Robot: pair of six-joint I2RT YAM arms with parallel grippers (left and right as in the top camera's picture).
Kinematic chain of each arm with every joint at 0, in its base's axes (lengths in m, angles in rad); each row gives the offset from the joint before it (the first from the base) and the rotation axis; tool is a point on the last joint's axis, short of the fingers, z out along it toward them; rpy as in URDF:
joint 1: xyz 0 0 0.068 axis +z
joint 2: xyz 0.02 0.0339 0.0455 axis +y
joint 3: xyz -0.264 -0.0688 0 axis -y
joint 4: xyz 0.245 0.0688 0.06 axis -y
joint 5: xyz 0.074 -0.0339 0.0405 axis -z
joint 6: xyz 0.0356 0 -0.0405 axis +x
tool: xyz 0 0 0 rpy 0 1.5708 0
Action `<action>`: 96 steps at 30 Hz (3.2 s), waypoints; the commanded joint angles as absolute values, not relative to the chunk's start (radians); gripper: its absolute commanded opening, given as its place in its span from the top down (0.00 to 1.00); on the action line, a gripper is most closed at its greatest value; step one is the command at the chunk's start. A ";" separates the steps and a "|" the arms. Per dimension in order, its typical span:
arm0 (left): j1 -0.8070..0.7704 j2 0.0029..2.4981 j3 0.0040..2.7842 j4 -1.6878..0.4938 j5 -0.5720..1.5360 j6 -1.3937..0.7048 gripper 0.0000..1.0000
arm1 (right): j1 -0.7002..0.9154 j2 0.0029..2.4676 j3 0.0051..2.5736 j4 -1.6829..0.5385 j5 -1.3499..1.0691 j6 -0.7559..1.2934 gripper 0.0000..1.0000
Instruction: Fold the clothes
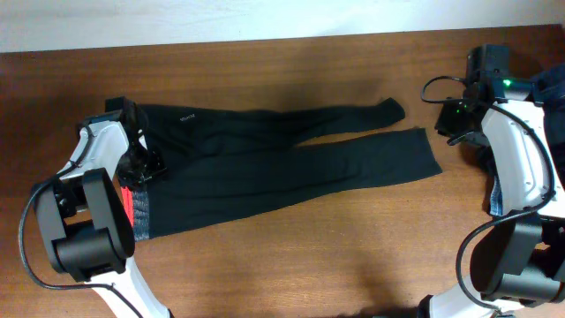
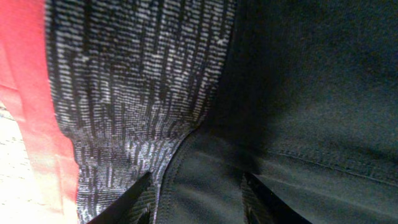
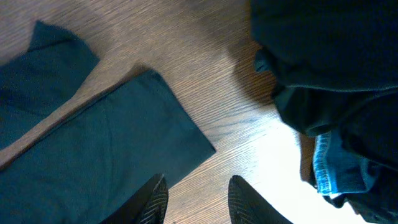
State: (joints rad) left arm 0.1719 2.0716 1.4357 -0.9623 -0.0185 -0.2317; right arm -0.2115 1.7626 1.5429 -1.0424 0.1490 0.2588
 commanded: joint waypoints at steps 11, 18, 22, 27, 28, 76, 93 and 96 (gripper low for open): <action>0.173 2.054 1.427 -0.958 -0.033 -0.234 0.51 | -0.198 1.772 1.548 -1.030 -0.004 0.107 0.70; 0.173 2.054 1.427 -0.951 -0.033 -0.234 0.50 | -0.196 1.776 1.546 -1.041 -0.018 0.107 0.94; 0.173 2.053 1.431 -0.920 -0.006 -0.234 0.50 | -0.196 1.776 1.546 -1.026 -0.080 0.108 0.88; 0.173 2.047 1.550 -0.968 0.031 -0.234 0.50 | -0.196 1.776 1.546 -0.995 -0.113 0.108 0.76; 0.173 2.045 1.602 -1.003 0.031 -0.234 0.50 | -0.196 1.776 1.546 -0.988 -0.116 0.108 0.73; 0.146 2.067 1.434 -0.659 0.038 -0.276 0.42 | -0.014 2.014 1.546 -0.469 0.012 -0.056 0.18; 0.145 2.080 1.434 -0.631 0.019 -0.276 0.42 | -0.013 2.129 1.546 -0.455 -0.059 -0.056 0.50; 0.144 2.113 1.434 -0.625 0.020 -0.276 0.43 | -0.013 2.143 1.546 -0.452 -0.060 -0.056 0.50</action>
